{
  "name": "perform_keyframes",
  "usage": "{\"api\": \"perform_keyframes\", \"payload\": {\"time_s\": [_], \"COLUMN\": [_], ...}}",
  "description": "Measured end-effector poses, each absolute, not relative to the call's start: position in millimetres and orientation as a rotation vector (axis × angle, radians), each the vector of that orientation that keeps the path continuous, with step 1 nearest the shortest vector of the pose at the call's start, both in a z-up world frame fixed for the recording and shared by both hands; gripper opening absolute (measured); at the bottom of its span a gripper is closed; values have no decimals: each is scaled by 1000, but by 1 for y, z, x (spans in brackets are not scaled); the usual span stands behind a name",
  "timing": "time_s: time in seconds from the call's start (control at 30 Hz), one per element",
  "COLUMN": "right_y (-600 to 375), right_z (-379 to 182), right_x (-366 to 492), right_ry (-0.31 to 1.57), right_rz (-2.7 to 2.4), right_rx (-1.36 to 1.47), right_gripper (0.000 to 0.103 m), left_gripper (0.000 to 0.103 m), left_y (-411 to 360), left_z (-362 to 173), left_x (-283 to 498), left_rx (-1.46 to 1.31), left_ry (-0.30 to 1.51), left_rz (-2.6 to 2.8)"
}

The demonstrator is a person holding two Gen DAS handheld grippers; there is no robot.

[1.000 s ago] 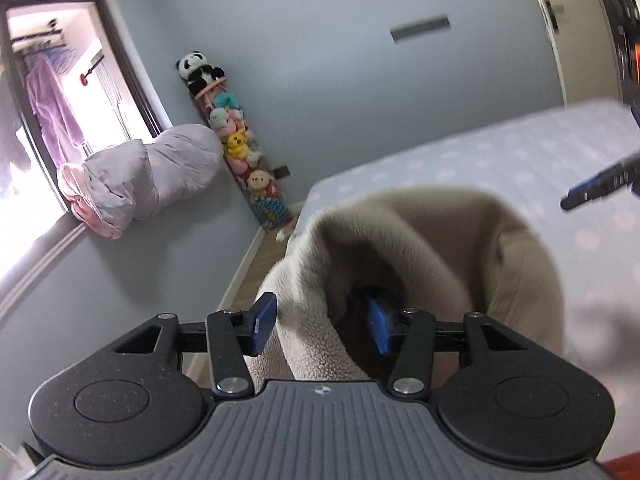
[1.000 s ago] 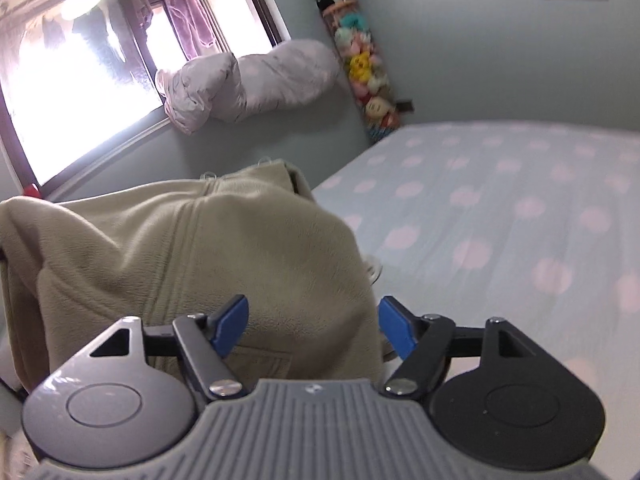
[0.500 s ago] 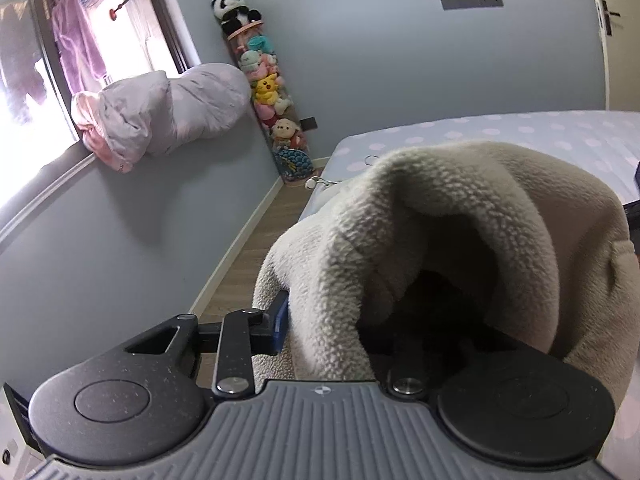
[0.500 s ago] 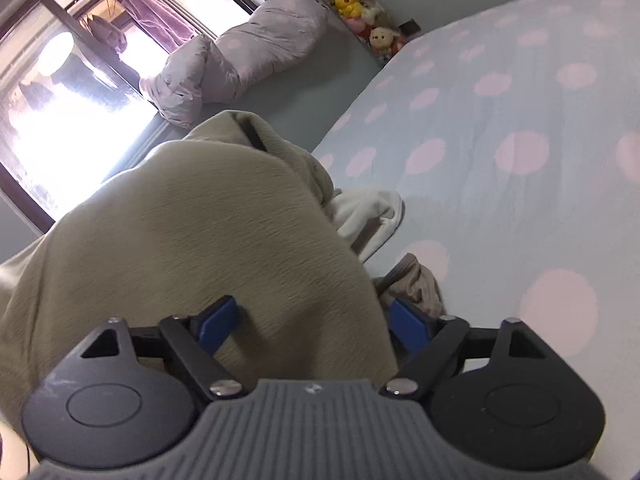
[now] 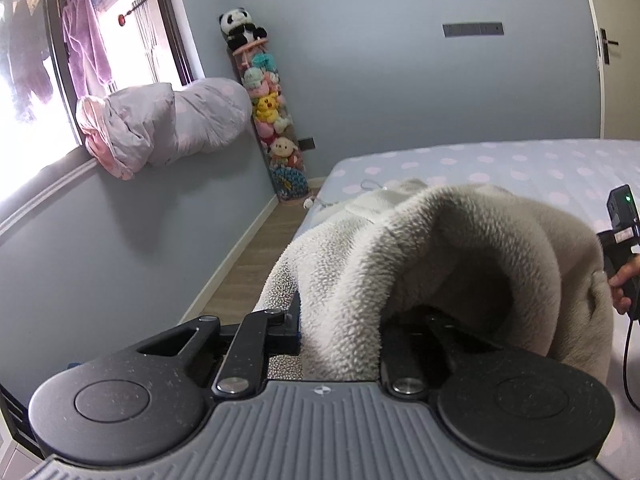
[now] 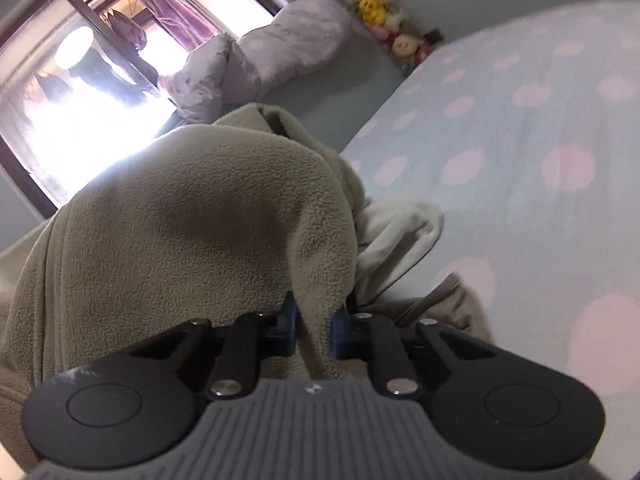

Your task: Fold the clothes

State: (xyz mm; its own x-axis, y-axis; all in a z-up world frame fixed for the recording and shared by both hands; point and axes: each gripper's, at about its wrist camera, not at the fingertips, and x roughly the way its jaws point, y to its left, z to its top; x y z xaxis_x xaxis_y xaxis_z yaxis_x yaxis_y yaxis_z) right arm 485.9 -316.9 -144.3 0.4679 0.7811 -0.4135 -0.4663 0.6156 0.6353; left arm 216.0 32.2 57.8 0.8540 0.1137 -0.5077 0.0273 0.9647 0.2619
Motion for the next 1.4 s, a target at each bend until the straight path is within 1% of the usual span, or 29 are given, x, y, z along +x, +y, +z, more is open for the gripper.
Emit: {"api": "perform_keyframes", "payload": {"time_s": [0.13, 0.2, 0.4, 0.53, 0.67, 0.83, 0.93, 1.07, 1.17, 1.3, 1.4], "right_y": [-323, -330, -362, -390, -433, -497, -546, -611, -655, -665, -673], "right_z": [-114, -94, -17, 31, 71, 97, 111, 136, 147, 104, 72], "right_x": [466, 454, 414, 381, 342, 291, 260, 215, 183, 164, 149], "right_ry": [675, 608, 394, 281, 180, 128, 73, 3, -1, 128, 224], "right_rz": [712, 671, 623, 601, 543, 425, 338, 203, 111, 117, 122], "right_rx": [446, 461, 458, 447, 428, 386, 396, 374, 344, 304, 274], "right_gripper": [15, 14, 14, 14, 14, 14, 14, 14, 14, 14, 14], "left_gripper": [9, 9, 8, 7, 7, 7, 7, 7, 7, 7, 7], "left_y": [30, 29, 11, -19, -52, -97, -127, -172, -202, -217, -210], "left_z": [71, 80, 115, 135, 154, 176, 190, 196, 191, 166, 139], "left_x": [206, 202, 181, 165, 162, 176, 188, 216, 245, 285, 305], "left_rx": [231, 209, 215, 253, 255, 245, 220, 168, 123, 54, 48], "left_ry": [508, 482, 372, 307, 240, 172, 153, 173, 219, 296, 375], "left_rz": [46, 46, -1, -85, -160, -259, -334, -427, -481, -477, -428]}}
